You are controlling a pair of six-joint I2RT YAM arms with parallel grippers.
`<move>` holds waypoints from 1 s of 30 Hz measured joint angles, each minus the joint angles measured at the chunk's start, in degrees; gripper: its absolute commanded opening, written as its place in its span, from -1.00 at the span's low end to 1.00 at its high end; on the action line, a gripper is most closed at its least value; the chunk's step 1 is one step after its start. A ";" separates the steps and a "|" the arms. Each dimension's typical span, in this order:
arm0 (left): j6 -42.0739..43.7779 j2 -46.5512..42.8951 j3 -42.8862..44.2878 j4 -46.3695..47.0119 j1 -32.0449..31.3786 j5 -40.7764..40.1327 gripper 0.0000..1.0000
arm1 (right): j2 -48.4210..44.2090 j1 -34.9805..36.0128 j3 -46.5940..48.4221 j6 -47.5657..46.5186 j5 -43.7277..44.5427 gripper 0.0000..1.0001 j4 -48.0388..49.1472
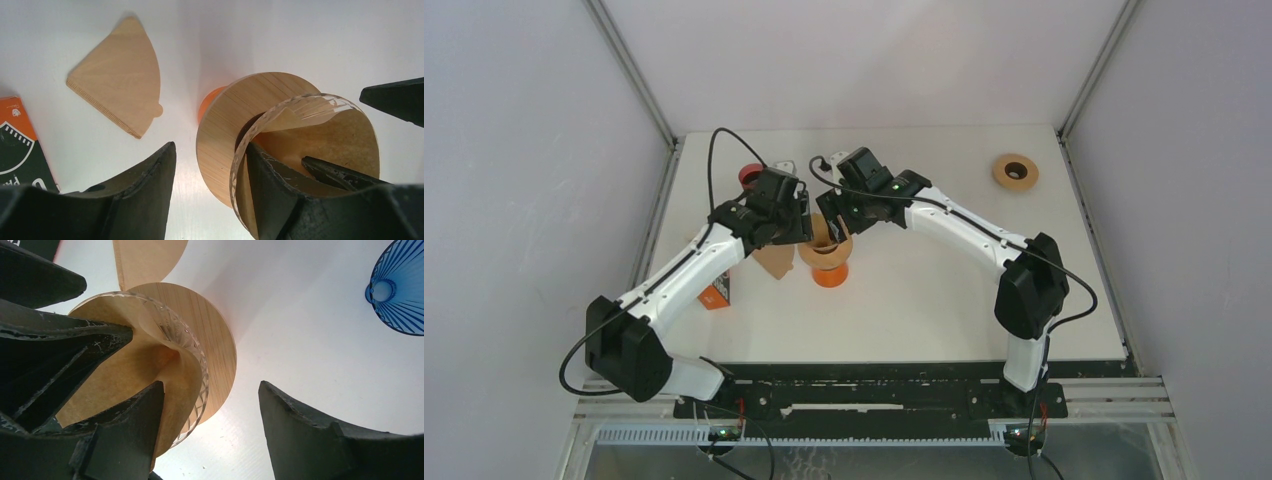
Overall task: Place the coffee filter in the dripper
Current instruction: Place the coffee filter in the coffee dripper.
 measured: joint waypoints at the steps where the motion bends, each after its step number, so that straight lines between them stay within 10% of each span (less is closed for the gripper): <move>1: 0.02 0.09 -0.02 0.09 0.00 0.02 0.16 | 0.07 0.00 0.00 0.00 0.00 0.55 0.07; 30: 0.02 0.07 -0.13 0.33 0.00 -0.04 0.14 | -3.10 -0.35 -1.86 0.48 -3.85 0.55 3.26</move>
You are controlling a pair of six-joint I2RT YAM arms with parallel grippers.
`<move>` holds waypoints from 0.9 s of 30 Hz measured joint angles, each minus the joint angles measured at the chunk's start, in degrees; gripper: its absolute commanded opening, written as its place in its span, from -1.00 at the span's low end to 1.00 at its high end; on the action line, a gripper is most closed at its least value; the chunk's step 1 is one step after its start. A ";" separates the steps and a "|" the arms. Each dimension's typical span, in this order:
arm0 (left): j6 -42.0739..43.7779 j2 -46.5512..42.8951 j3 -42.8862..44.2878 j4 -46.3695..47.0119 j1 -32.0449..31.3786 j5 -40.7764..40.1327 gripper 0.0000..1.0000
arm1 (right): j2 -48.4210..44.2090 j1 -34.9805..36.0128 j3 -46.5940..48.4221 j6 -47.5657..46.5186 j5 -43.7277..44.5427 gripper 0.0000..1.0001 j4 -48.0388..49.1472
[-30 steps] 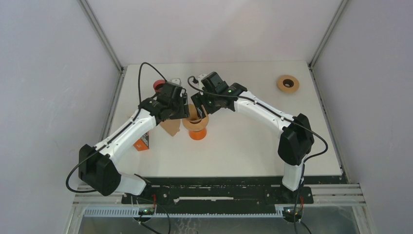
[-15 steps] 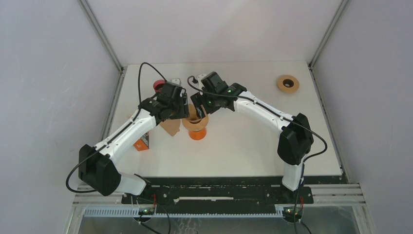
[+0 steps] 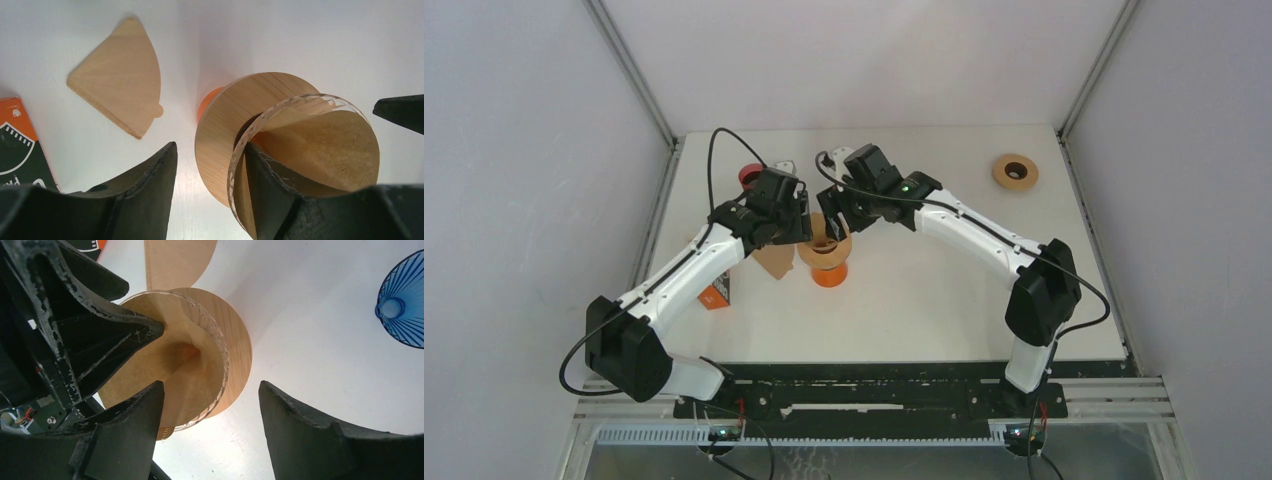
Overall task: Place the coffee filter in the dripper
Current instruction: Place the coffee filter in the coffee dripper.
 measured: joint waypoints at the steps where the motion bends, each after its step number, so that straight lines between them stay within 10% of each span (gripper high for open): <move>1: 0.00 0.00 0.00 0.00 0.00 0.02 0.14 | -0.33 -0.09 -0.39 0.02 -0.13 0.55 0.28; 27: 0.00 0.00 0.00 -0.02 0.00 0.04 0.17 | -4.39 -0.90 -5.51 0.83 -0.81 0.56 3.56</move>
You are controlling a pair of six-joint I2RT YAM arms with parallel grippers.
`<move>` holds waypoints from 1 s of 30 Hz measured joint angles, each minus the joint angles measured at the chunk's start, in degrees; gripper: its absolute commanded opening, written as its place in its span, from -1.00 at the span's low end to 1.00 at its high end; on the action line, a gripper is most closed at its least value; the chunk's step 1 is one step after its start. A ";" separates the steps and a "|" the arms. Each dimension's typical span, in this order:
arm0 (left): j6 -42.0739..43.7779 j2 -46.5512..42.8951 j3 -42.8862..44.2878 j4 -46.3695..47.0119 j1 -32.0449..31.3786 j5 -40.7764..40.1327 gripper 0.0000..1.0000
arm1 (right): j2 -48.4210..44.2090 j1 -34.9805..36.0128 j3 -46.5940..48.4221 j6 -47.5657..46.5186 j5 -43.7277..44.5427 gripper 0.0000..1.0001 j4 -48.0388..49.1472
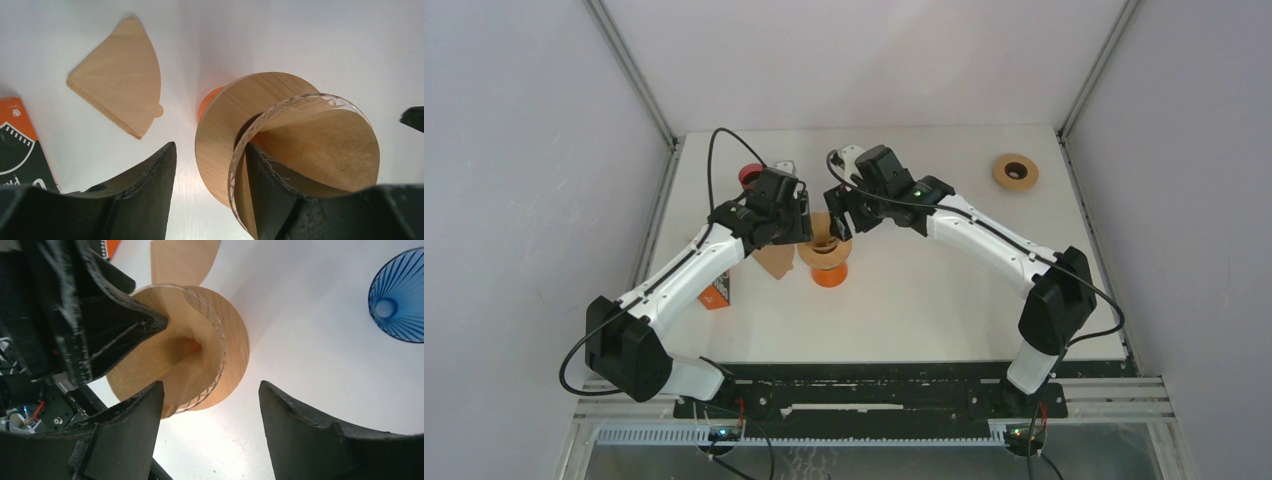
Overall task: Place the coffee filter in the dripper
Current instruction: Place the coffee filter in the coffee dripper, then pick up the coffee server from the center of the board.
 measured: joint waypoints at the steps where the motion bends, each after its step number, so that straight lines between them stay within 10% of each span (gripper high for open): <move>1: -0.02 0.00 0.00 -0.02 0.00 0.00 0.17 | -0.52 0.00 0.00 0.00 -0.04 0.56 0.28; 30: -0.09 -4.26 0.15 -0.46 0.00 0.00 0.42 | -13.88 -0.42 -10.10 0.26 1.03 0.57 4.46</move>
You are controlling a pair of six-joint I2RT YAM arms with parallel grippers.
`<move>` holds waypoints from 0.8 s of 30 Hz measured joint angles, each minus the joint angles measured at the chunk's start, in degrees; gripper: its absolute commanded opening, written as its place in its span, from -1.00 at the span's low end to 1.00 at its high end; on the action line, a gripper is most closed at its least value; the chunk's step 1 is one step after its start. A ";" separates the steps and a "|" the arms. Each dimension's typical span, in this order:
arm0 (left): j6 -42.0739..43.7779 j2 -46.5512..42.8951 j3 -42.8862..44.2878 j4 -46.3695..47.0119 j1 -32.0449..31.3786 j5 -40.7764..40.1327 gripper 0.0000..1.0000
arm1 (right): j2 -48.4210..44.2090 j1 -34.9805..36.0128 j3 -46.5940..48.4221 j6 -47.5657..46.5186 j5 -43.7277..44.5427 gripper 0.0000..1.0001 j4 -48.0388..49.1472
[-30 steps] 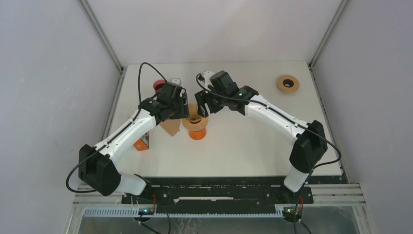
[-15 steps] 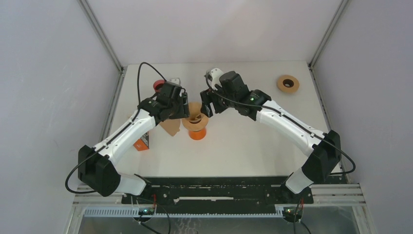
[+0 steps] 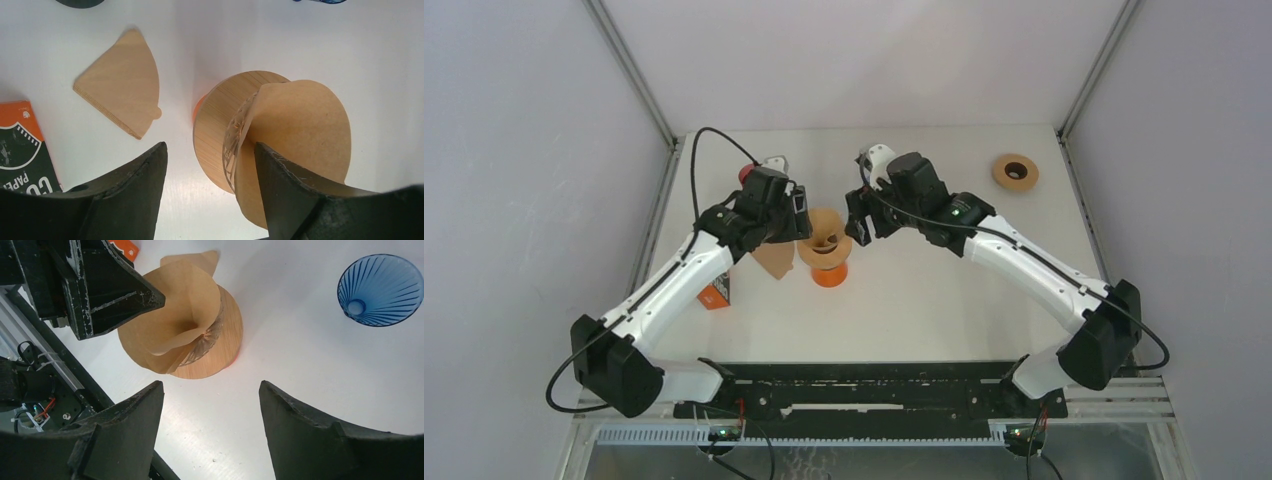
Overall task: Place the coffee filter in the dripper
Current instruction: Pick up the coffee server from the center of the board.
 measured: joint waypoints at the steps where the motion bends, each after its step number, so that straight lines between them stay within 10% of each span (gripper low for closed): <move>1: -0.02 -0.31 0.00 -0.02 0.00 0.02 0.44 | -0.52 0.00 -0.17 0.00 0.15 0.57 0.13; 12: -0.35 -6.64 0.00 -0.48 2.27 -0.09 0.67 | -7.82 -0.35 -5.46 -0.04 2.71 0.57 1.22; 24: -3.78 -10.27 -0.15 3.13 18.14 2.01 0.72 | -26.45 -2.67 -25.42 -0.22 10.32 0.57 7.26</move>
